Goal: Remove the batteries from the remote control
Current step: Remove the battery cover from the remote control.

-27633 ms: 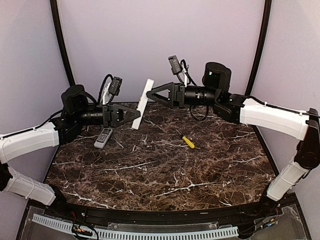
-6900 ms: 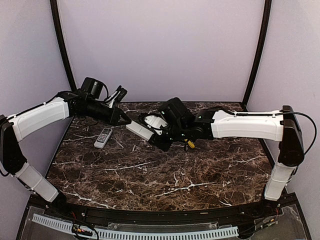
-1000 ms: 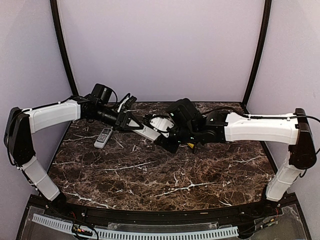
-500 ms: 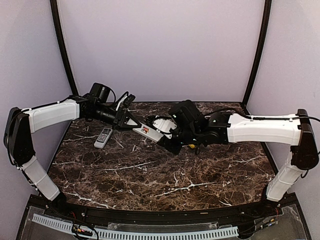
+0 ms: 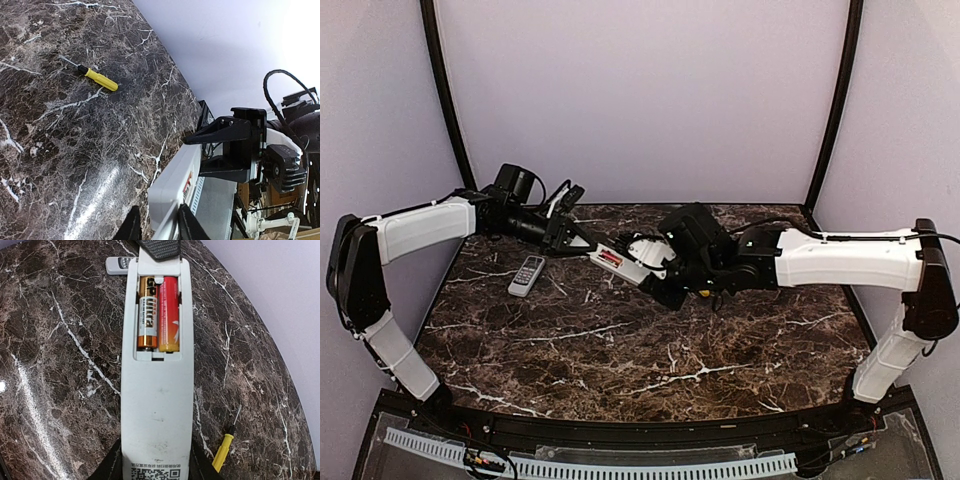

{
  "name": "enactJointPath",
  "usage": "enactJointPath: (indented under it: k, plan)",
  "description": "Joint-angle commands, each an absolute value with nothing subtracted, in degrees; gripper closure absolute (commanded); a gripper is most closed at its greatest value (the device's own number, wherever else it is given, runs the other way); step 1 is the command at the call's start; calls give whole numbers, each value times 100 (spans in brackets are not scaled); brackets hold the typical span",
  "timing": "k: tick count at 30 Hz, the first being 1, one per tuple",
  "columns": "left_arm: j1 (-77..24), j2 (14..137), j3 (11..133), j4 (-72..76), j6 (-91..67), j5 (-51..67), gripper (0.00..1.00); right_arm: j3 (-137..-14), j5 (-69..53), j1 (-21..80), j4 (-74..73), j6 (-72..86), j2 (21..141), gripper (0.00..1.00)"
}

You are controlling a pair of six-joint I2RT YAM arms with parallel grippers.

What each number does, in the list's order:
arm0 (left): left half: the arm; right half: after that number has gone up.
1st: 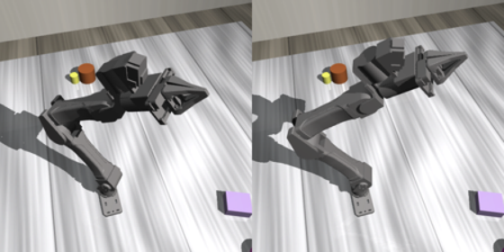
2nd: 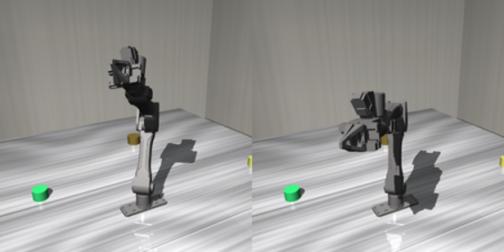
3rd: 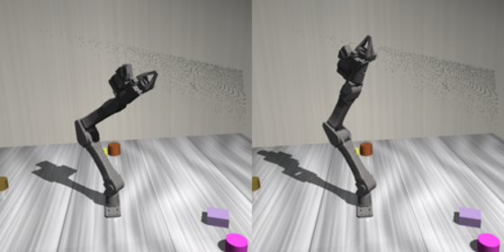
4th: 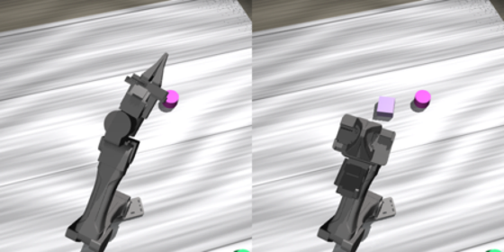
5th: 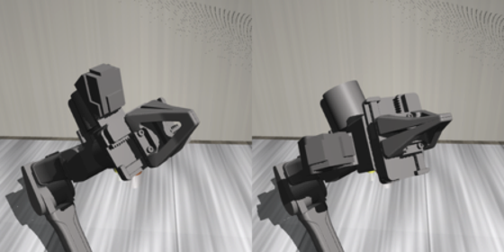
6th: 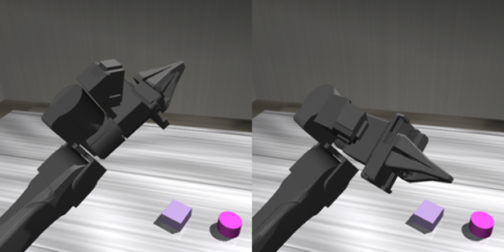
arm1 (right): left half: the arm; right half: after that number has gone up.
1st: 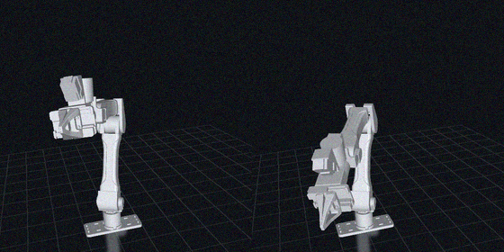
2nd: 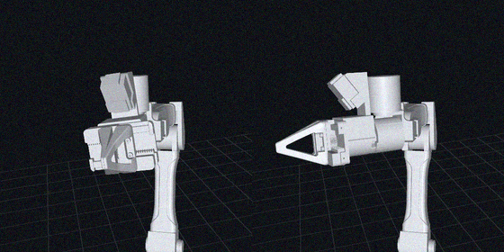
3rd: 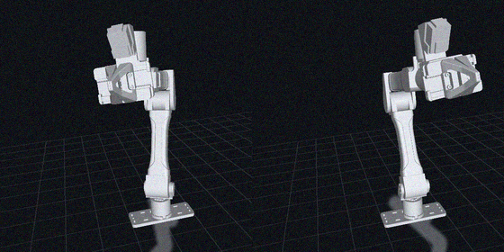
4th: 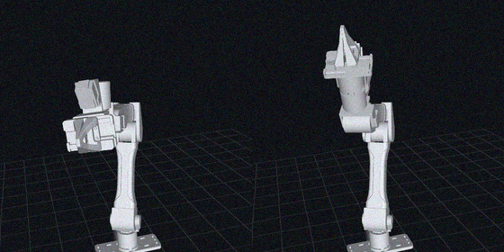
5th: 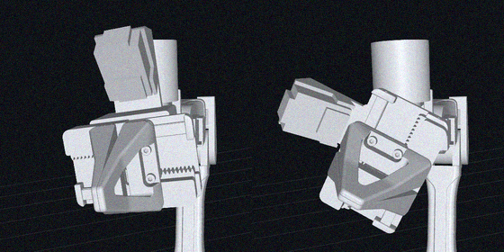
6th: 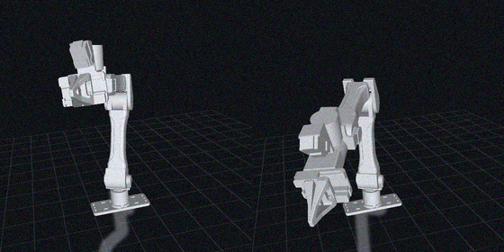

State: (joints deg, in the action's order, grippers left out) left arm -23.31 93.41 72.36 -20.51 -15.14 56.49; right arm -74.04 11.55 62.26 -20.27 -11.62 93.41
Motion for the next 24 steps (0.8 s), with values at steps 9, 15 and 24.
enactJointPath:
  k: [9,15,24]
  plan:
    - [-2239,9206,7373,-2416,-1335,5469,100,-7284,1395,6297,-1469,-992,9039,100]
    - [-2043,9064,7407,-2442,-1267,5435,100,-7141,1377,6213,-1409,-908,8938,100]
    - [-1829,8611,7065,-1596,-1562,6092,97,-7036,1337,6081,-1326,-861,8868,100]
